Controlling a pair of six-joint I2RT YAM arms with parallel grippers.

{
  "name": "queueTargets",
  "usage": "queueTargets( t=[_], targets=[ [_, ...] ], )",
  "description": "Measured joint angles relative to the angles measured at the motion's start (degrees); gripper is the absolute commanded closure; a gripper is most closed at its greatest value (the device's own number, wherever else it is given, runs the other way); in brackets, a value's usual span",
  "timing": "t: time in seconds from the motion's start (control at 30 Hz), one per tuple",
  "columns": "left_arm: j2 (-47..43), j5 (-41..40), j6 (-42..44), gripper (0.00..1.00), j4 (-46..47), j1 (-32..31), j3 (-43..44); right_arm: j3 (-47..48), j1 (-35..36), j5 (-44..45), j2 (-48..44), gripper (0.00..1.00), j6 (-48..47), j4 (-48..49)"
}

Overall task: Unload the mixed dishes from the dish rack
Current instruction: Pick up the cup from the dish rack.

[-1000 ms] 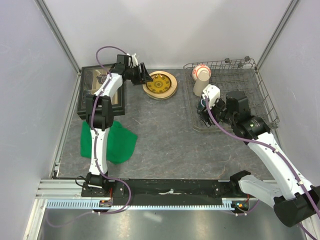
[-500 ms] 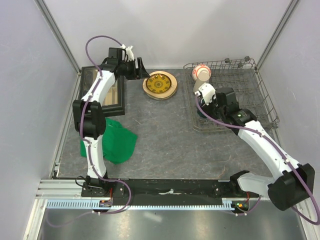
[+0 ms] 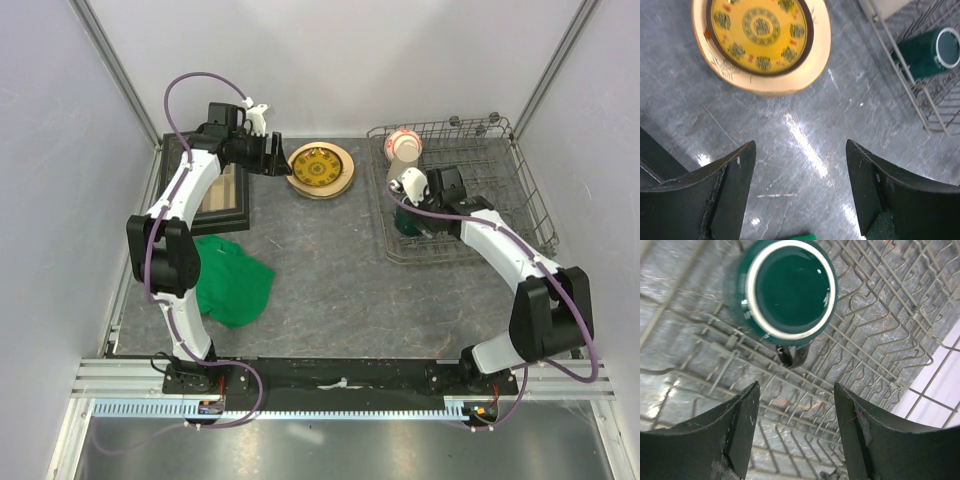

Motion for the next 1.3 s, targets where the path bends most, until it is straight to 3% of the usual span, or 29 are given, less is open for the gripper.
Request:
queueTargets(
  t=[0.57, 1.3],
  targets=[
    [-1.7, 1.4, 3.4, 0.21, -1.7, 0.0, -3.9, 4.2, -8.1, -8.3, 11.6, 0.36, -5.4, 0.0],
    [-1.7, 2.5, 3.8, 0.21, -1.2, 0.0, -6.9, 3.1, -10.4, -15.5, 15.6, 0.48, -8.2, 5.8]
  ],
)
